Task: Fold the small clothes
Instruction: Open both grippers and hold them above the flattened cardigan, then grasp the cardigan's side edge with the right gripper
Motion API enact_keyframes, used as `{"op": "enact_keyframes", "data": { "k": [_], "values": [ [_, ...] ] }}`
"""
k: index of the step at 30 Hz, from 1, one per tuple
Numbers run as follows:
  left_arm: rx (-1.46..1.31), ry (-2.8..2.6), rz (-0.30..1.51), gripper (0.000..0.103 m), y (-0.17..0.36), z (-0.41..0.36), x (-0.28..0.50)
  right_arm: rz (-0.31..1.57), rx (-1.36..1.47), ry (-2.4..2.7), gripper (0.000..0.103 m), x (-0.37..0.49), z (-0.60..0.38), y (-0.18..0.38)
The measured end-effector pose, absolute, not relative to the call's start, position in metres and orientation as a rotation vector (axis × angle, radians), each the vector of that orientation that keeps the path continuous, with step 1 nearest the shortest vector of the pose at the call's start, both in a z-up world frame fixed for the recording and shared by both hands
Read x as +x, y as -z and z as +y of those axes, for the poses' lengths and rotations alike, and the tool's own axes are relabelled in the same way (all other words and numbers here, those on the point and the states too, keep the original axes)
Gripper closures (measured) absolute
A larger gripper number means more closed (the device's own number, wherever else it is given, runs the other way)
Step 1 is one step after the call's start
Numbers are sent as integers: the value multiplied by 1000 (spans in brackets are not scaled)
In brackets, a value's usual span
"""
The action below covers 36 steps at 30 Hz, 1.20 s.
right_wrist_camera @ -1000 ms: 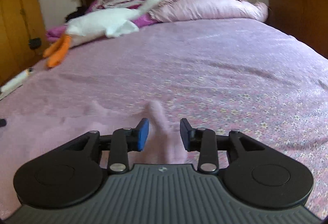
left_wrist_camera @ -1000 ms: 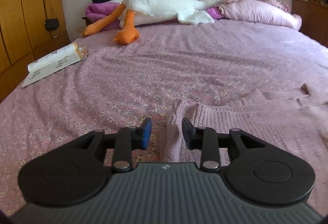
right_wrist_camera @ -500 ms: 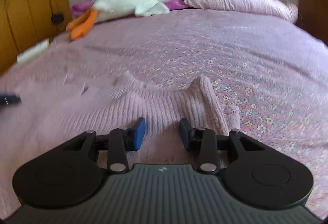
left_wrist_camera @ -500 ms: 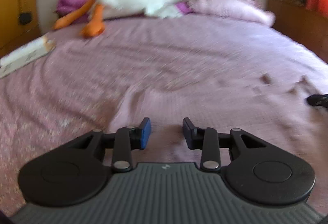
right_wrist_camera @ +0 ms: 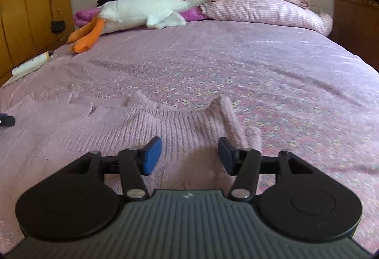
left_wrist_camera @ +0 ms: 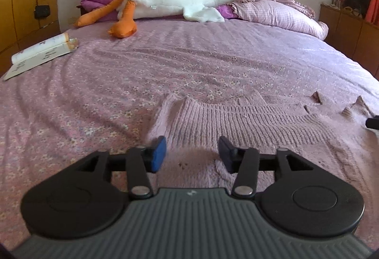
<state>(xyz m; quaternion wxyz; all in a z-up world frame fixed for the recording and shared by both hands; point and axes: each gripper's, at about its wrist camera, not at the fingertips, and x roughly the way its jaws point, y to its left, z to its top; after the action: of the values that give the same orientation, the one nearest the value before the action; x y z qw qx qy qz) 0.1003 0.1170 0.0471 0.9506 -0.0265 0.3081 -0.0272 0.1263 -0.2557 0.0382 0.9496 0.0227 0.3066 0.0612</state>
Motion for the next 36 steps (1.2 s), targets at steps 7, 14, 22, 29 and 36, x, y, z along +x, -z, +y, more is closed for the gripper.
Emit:
{"op": "enact_keyframes", "data": {
  "k": [7,14,22,29,36],
  "values": [
    [-77,58,645,42,-64,120,76,596,165,-71,30,78,-280,-57],
    [-82,58,690,42,-71,110,48,619,237,-60,29,31,-297,-60],
    [-116,47,729,42,-73,101,20,653,310,-47,19,1,-303,-50],
    [-108,50,763,42,-68,94,3,693,406,-91,19,-3,-308,-37],
    [-111,48,794,42,-60,91,0,729,462,-144,17,0,-308,-26]
  ]
}}
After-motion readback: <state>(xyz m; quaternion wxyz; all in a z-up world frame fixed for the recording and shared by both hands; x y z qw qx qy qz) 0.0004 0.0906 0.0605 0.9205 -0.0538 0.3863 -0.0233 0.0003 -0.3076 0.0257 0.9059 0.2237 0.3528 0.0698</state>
